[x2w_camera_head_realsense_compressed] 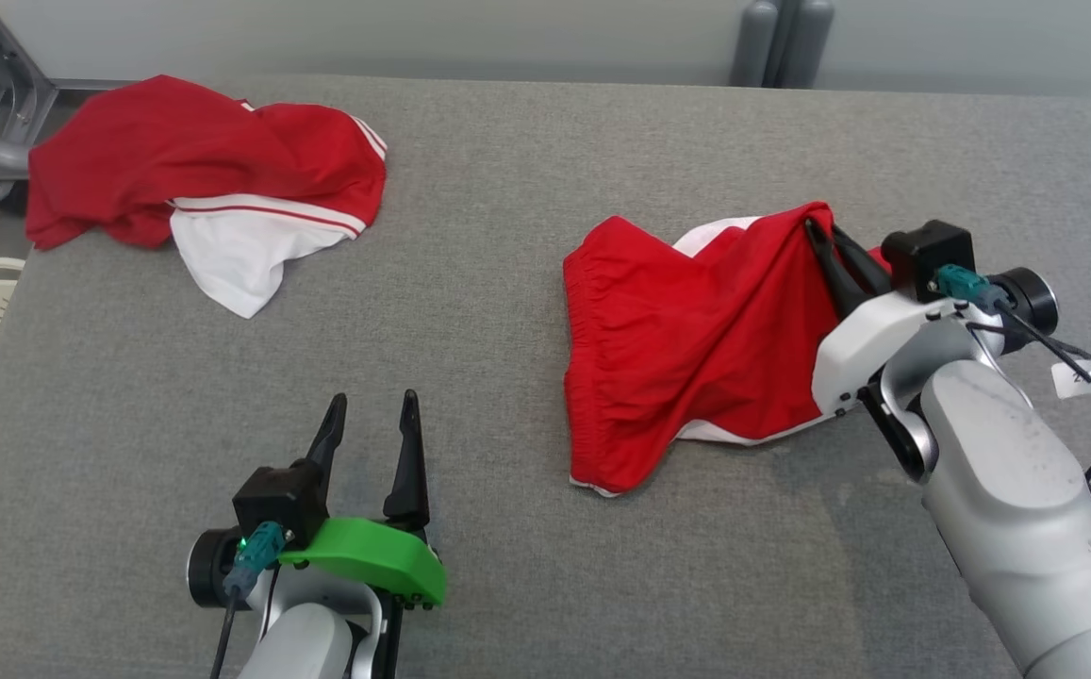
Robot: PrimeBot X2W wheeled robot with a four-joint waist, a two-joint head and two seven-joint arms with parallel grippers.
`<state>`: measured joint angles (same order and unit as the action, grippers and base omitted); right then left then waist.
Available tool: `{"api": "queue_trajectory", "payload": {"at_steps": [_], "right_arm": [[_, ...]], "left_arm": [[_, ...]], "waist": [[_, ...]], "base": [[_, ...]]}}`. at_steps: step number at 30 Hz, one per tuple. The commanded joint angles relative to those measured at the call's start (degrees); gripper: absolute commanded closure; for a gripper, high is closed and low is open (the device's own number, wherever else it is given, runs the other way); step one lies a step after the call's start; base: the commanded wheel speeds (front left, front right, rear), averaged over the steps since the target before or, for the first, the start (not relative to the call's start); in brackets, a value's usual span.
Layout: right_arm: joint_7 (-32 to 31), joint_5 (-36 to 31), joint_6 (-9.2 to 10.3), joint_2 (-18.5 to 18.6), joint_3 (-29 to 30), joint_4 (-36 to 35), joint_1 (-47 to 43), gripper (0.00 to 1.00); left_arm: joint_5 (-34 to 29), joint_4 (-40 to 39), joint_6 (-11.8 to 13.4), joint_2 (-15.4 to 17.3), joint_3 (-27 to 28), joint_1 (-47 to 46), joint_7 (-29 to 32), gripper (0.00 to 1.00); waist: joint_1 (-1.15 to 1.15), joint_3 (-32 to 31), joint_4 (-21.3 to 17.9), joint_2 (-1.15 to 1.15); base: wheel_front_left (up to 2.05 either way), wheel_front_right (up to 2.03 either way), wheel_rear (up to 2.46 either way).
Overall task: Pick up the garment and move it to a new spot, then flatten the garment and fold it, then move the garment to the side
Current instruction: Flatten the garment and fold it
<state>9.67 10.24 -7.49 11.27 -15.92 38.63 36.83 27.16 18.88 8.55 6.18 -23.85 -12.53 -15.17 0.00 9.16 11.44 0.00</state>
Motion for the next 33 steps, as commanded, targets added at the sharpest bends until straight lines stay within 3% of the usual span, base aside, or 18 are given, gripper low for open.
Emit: {"api": "queue_trajectory", "payload": {"at_steps": [1,7,16,17,19,25,33], "right_arm": [[-0.06,0.07,-0.01,-0.16,0.25,3.17,2.33,1.00],[0.90,-0.29,-0.01,0.57,2.01,16.04,10.07,1.00],[3.65,-2.39,-0.01,1.11,6.00,28.32,15.88,0.98],[3.97,-2.69,-0.01,1.10,6.33,29.24,16.13,0.79],[4.66,-3.03,-0.01,0.89,6.90,30.30,16.57,0.00],[5.57,-3.09,-0.01,0.25,6.58,29.29,16.04,0.00],[5.55,-0.05,-0.01,1.89,5.40,15.51,10.65,0.00]], "left_arm": [[-0.63,-0.21,-0.40,-0.37,-0.17,-1.10,0.04,0.00],[-1.21,-0.47,-1.15,-1.24,-1.51,-2.54,0.04,0.00],[-1.77,-0.07,-2.04,-2.44,-3.53,-3.87,0.04,0.00],[-1.75,0.04,-2.22,-2.50,-3.79,-4.03,0.04,0.00],[-1.84,0.07,-2.35,-2.62,-4.28,-4.21,0.04,0.00],[-1.98,-0.09,-2.51,-2.68,-4.21,-3.81,0.04,0.00],[-2.65,-0.99,-2.85,-2.20,-3.20,-2.08,0.04,0.00]], "waist": [[0.00,1.30,2.11,0.00],[0.00,2.84,5.55,0.00],[0.00,4.49,7.96,0.00],[0.00,4.60,8.01,0.00],[0.00,4.68,7.81,0.00],[0.00,3.98,4.90,0.00],[0.00,1.62,-1.68,0.00]], "base": [[0.00,0.00,0.00],[0.00,0.00,0.00],[0.00,0.00,0.00],[0.00,0.00,0.00],[0.00,0.00,0.00],[0.00,0.00,0.00],[0.00,0.00,0.00]]}}
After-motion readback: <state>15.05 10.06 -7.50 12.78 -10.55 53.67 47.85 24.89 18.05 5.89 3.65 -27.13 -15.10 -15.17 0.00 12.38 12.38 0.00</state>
